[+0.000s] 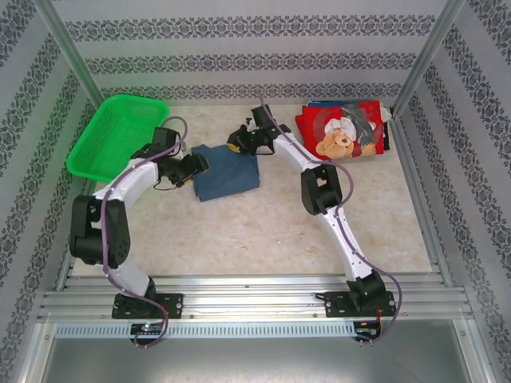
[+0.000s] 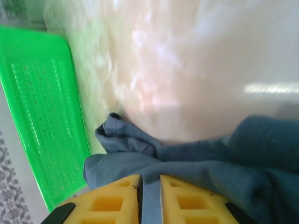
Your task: Fold and stack the t-shirts
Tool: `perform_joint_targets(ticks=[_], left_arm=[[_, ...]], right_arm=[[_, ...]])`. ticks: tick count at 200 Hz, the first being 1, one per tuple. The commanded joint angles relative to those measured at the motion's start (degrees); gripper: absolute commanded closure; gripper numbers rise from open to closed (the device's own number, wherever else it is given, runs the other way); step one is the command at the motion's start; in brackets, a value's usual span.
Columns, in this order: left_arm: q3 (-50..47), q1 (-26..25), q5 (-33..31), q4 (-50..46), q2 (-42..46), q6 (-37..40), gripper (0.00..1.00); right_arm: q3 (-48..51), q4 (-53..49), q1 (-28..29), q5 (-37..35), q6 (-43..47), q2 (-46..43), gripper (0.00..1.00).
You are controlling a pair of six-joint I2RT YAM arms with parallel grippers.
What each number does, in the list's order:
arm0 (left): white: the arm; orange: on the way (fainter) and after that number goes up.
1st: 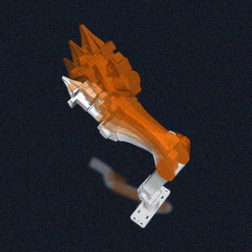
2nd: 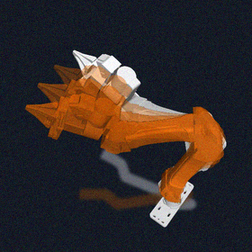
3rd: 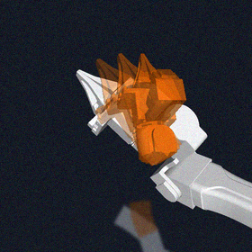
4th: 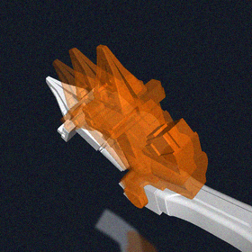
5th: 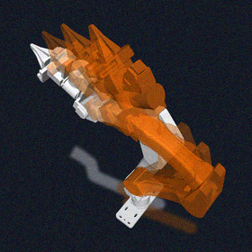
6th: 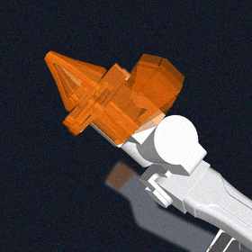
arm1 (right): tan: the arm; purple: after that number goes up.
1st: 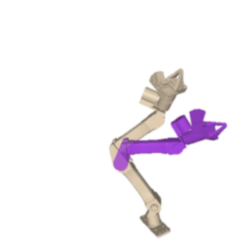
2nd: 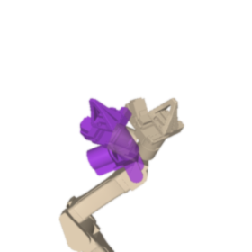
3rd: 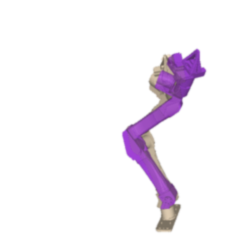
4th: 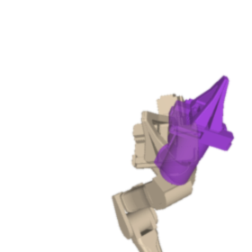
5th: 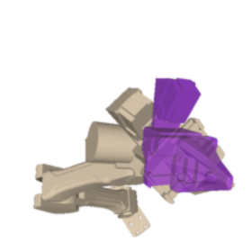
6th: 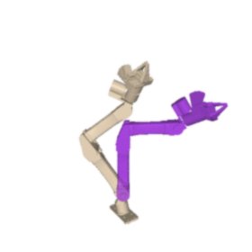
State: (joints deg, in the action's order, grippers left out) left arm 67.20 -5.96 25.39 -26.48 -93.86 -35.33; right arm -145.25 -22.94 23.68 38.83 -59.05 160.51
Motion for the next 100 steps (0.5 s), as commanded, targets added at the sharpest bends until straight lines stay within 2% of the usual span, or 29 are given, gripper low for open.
perform_joint_targets(ticks=[1,24,34,57,81,100], left_arm=[[-1.25,-0.80,-1.92,0.07,3.75,0.32,0.32],[-1.87,-0.99,-2.66,-0.83,5.89,0.23,0.28],[-1.25,-1.20,-2.62,-0.85,6.10,-0.31,0.26],[2.35,-3.13,-3.34,-1.03,3.94,-1.27,0.25],[8.06,-6.46,-4.69,-1.67,-1.97,-1.69,0.25],[12.56,-8.98,-5.56,-1.58,-7.75,-2.09,0.26]], right_arm=[[-2.96,3.80,-1.52,-1.35,-1.29,0.03,0.70],[-3.34,4.07,-1.38,3.59,0.44,-3.76,0.56],[-2.49,0.52,-1.13,4.48,3.83,-7.44,0.51],[6.74,-5.96,-1.21,4.13,11.67,-18.85,0.36],[16.80,-17.08,-2.84,-3.53,20.22,-28.35,0.31],[20.58,-24.57,-3.82,-8.29,26.32,-30.09,0.31]])
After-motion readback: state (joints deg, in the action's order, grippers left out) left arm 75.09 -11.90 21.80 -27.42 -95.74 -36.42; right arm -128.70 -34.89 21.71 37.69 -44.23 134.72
